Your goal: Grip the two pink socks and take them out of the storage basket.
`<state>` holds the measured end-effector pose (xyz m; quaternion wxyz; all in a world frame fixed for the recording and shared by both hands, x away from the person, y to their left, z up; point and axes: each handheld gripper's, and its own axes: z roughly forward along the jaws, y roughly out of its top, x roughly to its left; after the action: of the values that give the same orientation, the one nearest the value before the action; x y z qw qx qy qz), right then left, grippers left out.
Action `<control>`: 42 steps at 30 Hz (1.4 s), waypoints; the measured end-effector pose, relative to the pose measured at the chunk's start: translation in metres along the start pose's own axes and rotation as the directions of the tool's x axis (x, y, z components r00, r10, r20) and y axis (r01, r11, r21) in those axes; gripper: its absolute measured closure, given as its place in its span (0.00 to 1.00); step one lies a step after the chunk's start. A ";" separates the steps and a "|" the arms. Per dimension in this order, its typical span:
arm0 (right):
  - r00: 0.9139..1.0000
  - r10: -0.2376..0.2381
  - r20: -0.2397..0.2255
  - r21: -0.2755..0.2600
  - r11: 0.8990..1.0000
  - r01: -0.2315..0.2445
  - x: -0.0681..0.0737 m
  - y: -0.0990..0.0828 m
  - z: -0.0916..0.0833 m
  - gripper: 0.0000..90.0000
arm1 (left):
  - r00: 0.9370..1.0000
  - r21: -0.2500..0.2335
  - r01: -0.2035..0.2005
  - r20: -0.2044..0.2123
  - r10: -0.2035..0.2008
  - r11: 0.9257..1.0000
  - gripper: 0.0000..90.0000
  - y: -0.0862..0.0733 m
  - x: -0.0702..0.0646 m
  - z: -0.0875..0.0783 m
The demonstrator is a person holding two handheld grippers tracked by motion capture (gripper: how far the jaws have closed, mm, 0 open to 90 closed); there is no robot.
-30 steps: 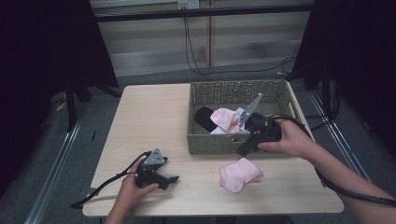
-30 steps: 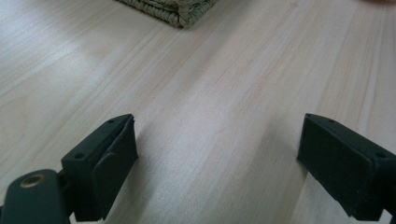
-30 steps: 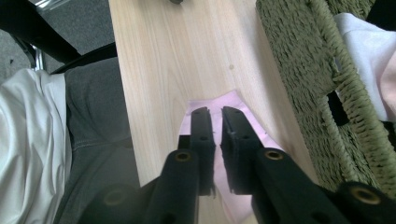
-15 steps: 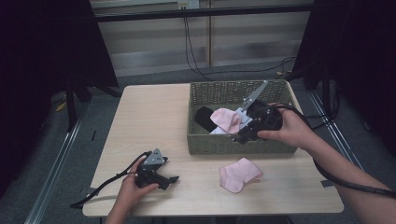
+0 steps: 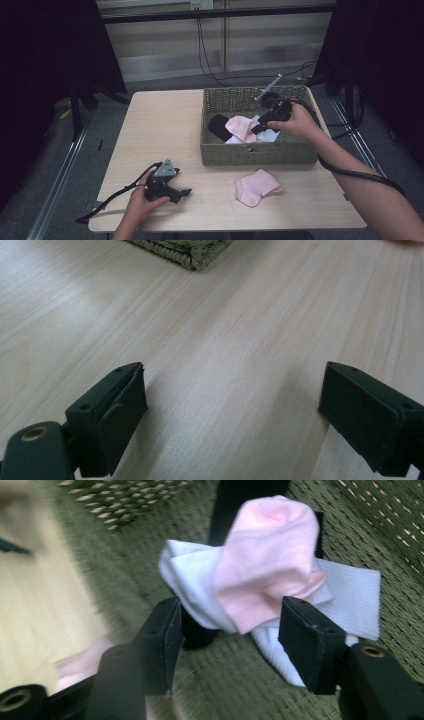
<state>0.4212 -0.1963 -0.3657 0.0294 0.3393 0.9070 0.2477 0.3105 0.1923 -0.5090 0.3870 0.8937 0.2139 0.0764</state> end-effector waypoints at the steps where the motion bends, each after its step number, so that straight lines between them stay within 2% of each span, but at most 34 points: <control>1: 1.000 0.012 0.008 0.004 1.000 -0.012 -0.004 0.001 0.005 0.46 | 1.000 -0.002 0.000 0.002 0.000 1.000 0.12 0.000 0.000 0.000; 5: 0.999 0.038 0.019 0.012 0.999 -0.038 -0.012 0.003 0.016 0.45 | 1.000 0.001 -0.001 0.002 0.001 1.000 0.12 0.000 0.000 0.000; 6: 0.998 0.059 0.027 0.012 0.998 -0.059 -0.018 0.004 0.023 0.44 | 1.000 0.001 -0.002 0.003 0.002 1.000 0.12 0.000 0.000 0.000; 13: 0.995 0.089 0.052 0.014 0.996 -0.089 -0.035 0.009 0.040 0.44 | 1.000 0.001 -0.002 0.004 0.002 1.000 0.12 0.000 0.000 0.000; 17: 0.993 0.104 0.049 0.004 0.995 -0.104 -0.038 0.014 0.050 0.44 | 1.000 0.000 0.001 0.006 -0.001 1.000 0.12 0.000 0.000 0.000; 19: 0.993 0.108 0.050 0.017 0.994 -0.109 -0.037 0.015 0.056 0.46 | 1.000 -0.001 0.001 0.008 -0.001 1.000 0.12 0.000 0.000 0.000; 20: 0.993 0.106 0.053 0.020 0.994 -0.107 -0.037 0.016 0.059 0.50 | 1.000 0.003 -0.001 0.004 0.001 1.000 0.12 0.000 0.000 0.000; 22: 0.993 0.105 0.050 0.026 0.994 -0.107 -0.038 0.016 0.061 0.53 | 1.000 0.003 0.000 0.006 0.000 1.000 0.12 0.000 0.000 0.000; 23: 0.993 0.102 0.052 0.037 0.994 -0.104 -0.038 0.017 0.065 0.68 | 1.000 0.003 -0.001 0.005 0.001 1.000 0.12 0.000 0.000 0.000; 24: 0.994 0.099 0.050 0.035 0.994 -0.101 -0.038 0.017 0.066 0.73 | 1.000 0.003 -0.002 0.006 0.002 1.000 0.12 0.000 0.000 0.000; 25: 0.994 0.099 0.050 0.035 0.994 -0.101 -0.038 0.017 0.066 0.73 | 1.000 0.003 -0.002 0.006 0.002 1.000 0.12 0.000 0.000 0.000; 26: 0.994 0.103 0.042 0.031 0.994 -0.105 -0.038 0.018 0.067 0.81 | 1.000 0.003 -0.003 0.005 0.002 1.000 0.12 0.000 0.000 0.000; 27: 0.993 0.115 0.016 0.034 0.993 -0.115 -0.038 0.018 0.066 0.88 | 1.000 0.003 -0.003 0.006 0.003 1.000 0.12 0.000 0.000 0.000; 29: 0.993 0.115 -0.002 0.042 0.992 -0.115 -0.037 0.020 0.064 0.94 | 1.000 0.003 -0.003 0.006 0.003 1.000 0.12 0.000 0.000 0.000; 32: 0.994 0.109 -0.018 0.050 0.993 -0.108 -0.034 0.023 0.056 0.95 | 1.000 0.001 -0.002 0.007 0.002 1.000 0.12 0.000 0.000 0.000; 33: 0.996 0.092 -0.014 0.051 0.994 -0.092 -0.032 0.025 0.050 0.96 | 1.000 0.001 -0.002 0.007 0.002 1.000 0.12 0.000 0.000 0.000; 40: 0.998 0.058 -0.027 0.059 0.997 -0.057 -0.023 0.029 0.021 0.96 | 1.000 0.001 -0.003 0.007 0.003 1.000 0.12 0.000 0.000 0.000; 42: 0.999 0.031 -0.021 0.057 0.998 -0.030 -0.021 0.030 0.013 0.96 | 1.000 0.001 -0.002 0.007 0.002 1.000 0.12 0.000 0.000 0.000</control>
<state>0.4583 -0.1853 -0.3653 0.0058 0.3510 0.9087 0.2260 0.3104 0.1922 -0.5090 0.3871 0.8944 0.2116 0.0737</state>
